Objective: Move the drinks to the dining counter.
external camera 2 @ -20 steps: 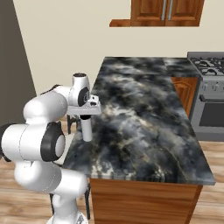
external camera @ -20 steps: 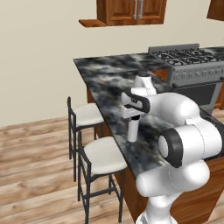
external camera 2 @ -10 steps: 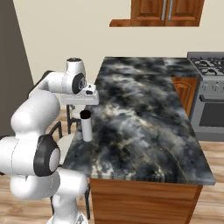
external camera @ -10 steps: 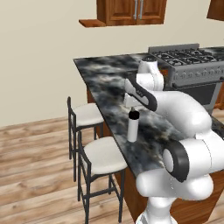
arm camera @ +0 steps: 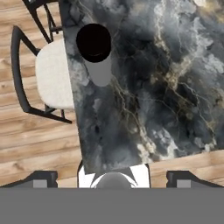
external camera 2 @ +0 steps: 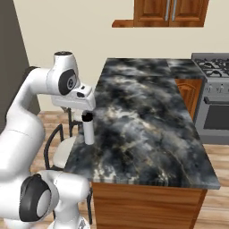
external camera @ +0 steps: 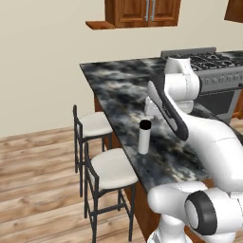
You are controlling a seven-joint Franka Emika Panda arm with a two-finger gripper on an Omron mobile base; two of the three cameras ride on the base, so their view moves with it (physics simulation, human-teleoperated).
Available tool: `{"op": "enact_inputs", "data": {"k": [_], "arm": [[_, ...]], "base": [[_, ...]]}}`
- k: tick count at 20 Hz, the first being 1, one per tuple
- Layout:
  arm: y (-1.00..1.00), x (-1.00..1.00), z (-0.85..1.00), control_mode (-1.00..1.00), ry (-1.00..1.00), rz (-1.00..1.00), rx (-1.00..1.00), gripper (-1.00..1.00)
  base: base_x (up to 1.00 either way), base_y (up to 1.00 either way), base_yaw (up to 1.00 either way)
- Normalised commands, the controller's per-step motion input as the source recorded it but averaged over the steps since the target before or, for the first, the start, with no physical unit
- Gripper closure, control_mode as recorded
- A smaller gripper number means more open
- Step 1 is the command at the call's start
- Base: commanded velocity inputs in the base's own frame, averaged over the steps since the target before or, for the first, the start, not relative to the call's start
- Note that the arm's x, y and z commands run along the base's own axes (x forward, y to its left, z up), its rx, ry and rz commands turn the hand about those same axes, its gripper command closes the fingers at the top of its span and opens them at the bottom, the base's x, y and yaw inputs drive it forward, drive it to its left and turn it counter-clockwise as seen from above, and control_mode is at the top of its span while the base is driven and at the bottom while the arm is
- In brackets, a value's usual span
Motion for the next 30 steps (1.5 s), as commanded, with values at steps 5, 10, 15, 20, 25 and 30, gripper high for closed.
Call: {"op": "enact_inputs", "data": {"k": [5,10,15,20,25,30], "arm": [[0.00,-0.68,0.27,-1.00,0.00,-0.01,0.00,-1.00],[0.00,-0.21,0.16,-1.00,0.00,0.06,0.00,-1.00],[0.00,-0.10,0.10,-1.00,0.00,0.22,0.00,-1.00],[0.00,0.00,0.02,-1.00,0.00,0.07,0.00,-1.00],[0.00,-0.02,0.00,1.00,0.00,0.00,0.00,-1.00],[0.00,0.00,0.00,1.00,0.00,0.00,0.00,-1.00]], "base": [[0.00,0.00,0.00],[0.00,0.00,0.00],[0.00,0.00,0.00],[0.00,0.00,0.00],[-0.60,-0.20,-0.04],[-1.00,-0.59,-0.40]]}}
